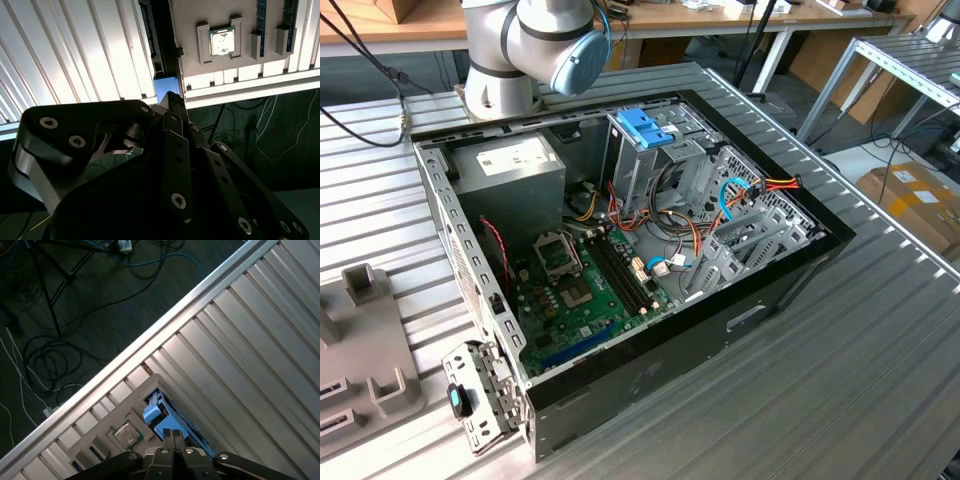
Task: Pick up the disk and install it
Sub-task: 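Pick up the disk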
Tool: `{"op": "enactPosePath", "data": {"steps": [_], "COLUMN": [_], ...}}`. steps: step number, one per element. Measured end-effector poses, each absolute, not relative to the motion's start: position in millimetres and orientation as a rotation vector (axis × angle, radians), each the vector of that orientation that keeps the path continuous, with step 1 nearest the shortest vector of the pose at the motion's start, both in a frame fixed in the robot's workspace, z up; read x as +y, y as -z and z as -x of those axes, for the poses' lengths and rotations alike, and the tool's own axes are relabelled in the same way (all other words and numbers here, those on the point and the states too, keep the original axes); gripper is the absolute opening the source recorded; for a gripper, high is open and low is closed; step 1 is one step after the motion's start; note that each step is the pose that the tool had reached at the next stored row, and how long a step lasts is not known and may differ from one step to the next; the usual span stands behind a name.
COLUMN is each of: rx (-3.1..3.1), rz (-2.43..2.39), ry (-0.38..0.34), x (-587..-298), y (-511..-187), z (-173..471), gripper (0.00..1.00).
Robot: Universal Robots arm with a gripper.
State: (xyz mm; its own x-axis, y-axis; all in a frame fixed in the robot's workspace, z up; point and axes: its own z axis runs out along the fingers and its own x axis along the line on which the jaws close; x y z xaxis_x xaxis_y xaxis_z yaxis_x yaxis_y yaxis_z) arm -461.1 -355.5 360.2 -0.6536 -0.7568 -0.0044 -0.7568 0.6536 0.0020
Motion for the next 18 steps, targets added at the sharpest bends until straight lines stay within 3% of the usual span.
{"op": "enactPosePath", "data": {"steps": [18], "rx": [2.525], "rz": [1.866], "ry": [-0.007], "x": [-355.5], "y": [-358.3], "z": [461.1], "gripper": [0.11]}}
